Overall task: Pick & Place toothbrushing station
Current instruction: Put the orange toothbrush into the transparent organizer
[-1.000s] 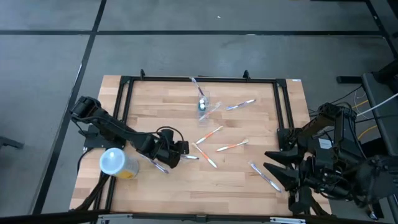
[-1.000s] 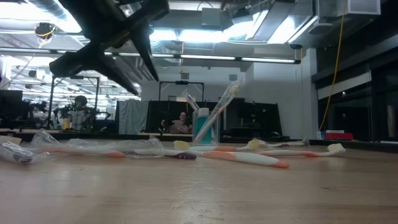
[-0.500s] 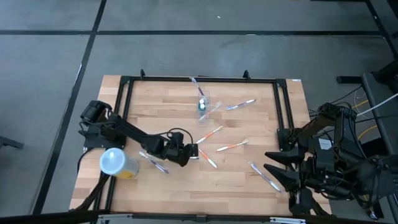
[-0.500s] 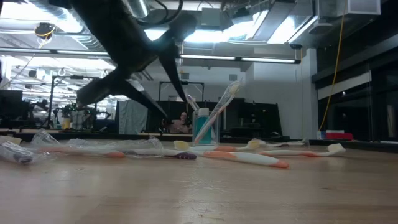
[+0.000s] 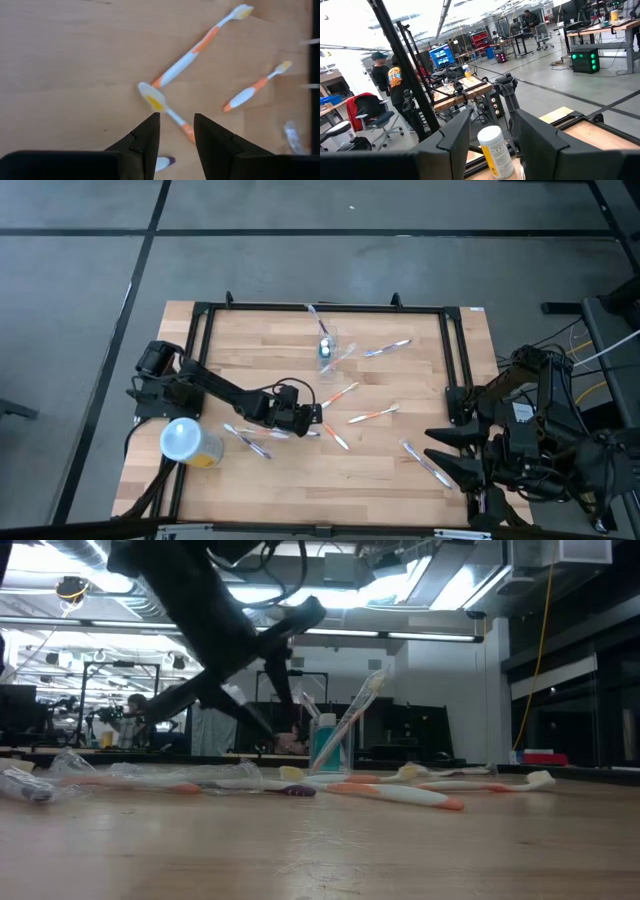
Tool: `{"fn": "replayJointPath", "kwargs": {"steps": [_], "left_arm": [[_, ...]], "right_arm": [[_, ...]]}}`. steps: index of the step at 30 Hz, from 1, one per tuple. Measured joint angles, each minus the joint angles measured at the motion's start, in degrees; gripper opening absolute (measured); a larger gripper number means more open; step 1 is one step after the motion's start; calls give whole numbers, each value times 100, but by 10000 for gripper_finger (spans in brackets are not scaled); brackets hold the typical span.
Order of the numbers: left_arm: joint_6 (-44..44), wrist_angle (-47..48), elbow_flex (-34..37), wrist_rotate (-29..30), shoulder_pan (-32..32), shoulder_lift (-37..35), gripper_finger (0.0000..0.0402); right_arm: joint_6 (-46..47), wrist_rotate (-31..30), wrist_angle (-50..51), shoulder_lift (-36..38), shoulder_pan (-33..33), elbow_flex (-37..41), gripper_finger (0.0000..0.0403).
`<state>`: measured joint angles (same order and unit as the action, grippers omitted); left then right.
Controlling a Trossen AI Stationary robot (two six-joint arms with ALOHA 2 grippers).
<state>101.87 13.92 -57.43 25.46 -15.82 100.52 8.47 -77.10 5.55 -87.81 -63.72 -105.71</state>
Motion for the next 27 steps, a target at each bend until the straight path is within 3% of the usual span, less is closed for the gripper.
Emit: {"fn": "replayJointPath", "kwargs": {"steps": [14, 27], "left_arm": [[-216, -250, -11, -445, 306, 315, 118], [-121, -287, -4, -505, 318, 532, 115]], "right_arm": [[2, -9, -45, -43, 2, 0, 160], [53, -48, -60, -87, 2, 0, 160]]}}
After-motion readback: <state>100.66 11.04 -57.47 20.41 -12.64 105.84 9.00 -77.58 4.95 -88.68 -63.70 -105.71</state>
